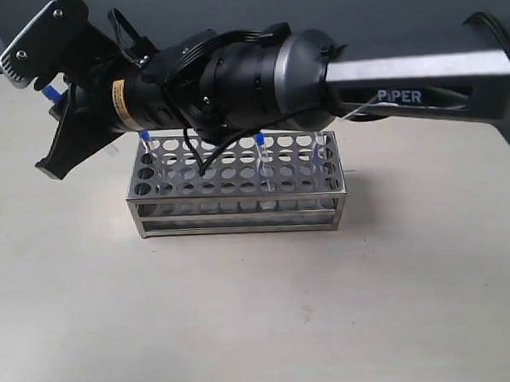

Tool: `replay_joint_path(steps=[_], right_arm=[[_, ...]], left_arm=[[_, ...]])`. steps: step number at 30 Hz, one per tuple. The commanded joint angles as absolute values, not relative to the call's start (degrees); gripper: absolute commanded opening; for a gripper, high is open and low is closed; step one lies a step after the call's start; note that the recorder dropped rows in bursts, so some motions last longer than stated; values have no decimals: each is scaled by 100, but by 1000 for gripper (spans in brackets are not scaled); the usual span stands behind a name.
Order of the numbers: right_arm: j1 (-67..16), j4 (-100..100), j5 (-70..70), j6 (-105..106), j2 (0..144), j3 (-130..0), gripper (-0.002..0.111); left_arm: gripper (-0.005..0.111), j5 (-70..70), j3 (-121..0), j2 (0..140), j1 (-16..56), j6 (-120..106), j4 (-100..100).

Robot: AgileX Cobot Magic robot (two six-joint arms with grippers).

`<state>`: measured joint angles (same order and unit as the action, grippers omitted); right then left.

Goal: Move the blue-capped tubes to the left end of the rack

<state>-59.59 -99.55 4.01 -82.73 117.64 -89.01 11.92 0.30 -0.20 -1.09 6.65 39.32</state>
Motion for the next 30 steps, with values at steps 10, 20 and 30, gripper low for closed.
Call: replay_joint_path(steps=[10, 20, 30], right_arm=[[-5931, -8281, -240, -8592, 11391, -8757, -1], [-5931, -8412, -733, -8787, 11112, -8080, -1], [-5931, -9440, -733, -9540, 11361, -8080, -1]], left_arm=[[1, 1153, 0, 0, -96, 693, 3927], [1, 1153, 0, 0, -96, 693, 3927], [1, 1182, 0, 0, -96, 693, 3927]])
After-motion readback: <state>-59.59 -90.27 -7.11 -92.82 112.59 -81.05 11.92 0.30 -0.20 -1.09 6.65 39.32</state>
